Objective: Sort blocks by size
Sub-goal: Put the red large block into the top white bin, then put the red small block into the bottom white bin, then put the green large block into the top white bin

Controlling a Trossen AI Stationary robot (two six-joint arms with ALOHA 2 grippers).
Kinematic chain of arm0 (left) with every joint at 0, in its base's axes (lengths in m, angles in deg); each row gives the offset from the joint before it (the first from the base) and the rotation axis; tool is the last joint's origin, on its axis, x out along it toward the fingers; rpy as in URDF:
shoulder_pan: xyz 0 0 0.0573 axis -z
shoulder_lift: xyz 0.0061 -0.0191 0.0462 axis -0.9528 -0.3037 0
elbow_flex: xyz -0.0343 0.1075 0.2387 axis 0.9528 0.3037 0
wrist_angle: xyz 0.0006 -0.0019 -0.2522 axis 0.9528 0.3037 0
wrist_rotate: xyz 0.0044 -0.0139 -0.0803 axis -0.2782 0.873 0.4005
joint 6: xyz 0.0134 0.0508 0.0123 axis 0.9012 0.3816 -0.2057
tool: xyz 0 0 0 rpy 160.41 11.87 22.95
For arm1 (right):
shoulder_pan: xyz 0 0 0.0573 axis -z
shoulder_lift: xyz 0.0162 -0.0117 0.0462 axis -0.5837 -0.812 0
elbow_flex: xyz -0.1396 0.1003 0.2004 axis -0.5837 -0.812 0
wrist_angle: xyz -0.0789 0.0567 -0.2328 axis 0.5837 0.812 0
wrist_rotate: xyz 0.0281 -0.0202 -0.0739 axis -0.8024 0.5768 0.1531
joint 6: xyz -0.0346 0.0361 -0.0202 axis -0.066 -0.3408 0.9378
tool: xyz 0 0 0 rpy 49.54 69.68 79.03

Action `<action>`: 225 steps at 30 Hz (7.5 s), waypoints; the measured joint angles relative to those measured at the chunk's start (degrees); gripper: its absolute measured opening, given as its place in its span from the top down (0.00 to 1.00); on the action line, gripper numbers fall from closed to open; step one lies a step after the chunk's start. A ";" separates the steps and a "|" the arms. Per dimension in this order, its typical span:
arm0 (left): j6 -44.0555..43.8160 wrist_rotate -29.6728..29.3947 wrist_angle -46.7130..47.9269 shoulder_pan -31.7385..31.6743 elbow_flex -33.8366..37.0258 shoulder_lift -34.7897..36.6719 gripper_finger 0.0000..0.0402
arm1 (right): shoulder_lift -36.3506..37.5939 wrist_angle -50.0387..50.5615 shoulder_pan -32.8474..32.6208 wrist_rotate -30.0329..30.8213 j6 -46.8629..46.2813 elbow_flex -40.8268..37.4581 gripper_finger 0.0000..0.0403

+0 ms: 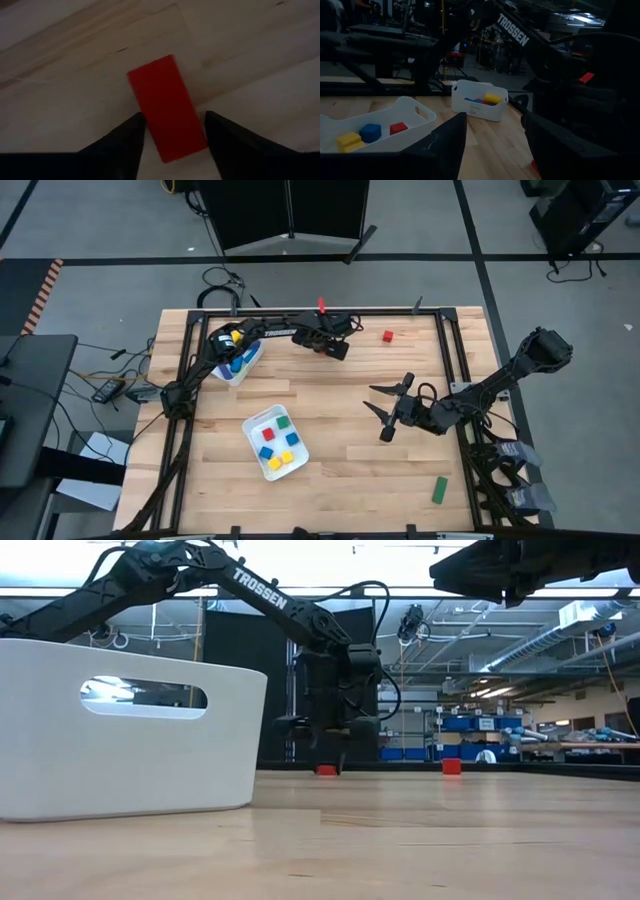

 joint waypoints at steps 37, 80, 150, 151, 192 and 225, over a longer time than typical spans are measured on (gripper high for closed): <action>9.20 -12.81 18.24 6.61 9.62 22.11 0.67 | 0.00 -0.37 0.00 -0.30 -0.03 0.00 0.49; 8.31 -10.59 -16.83 1.74 63.33 64.68 0.17 | -0.13 59.53 42.42 -22.55 -36.09 11.08 0.29; 12.17 -18.16 -23.13 18.75 63.34 80.88 0.20 | -26.53 22.70 31.90 -39.38 -36.80 22.49 0.63; 12.19 -18.17 -23.91 18.75 63.34 80.58 0.20 | -26.53 19.10 29.22 -38.80 -36.07 22.49 0.63; 20.91 -11.19 -63.33 34.18 63.25 60.57 0.20 | -17.89 -9.90 0.14 -14.48 -23.97 6.78 0.35; 39.17 17.40 -58.15 37.07 -18.52 -18.07 0.20 | 11.96 0.34 -31.78 2.56 -4.33 -0.68 0.43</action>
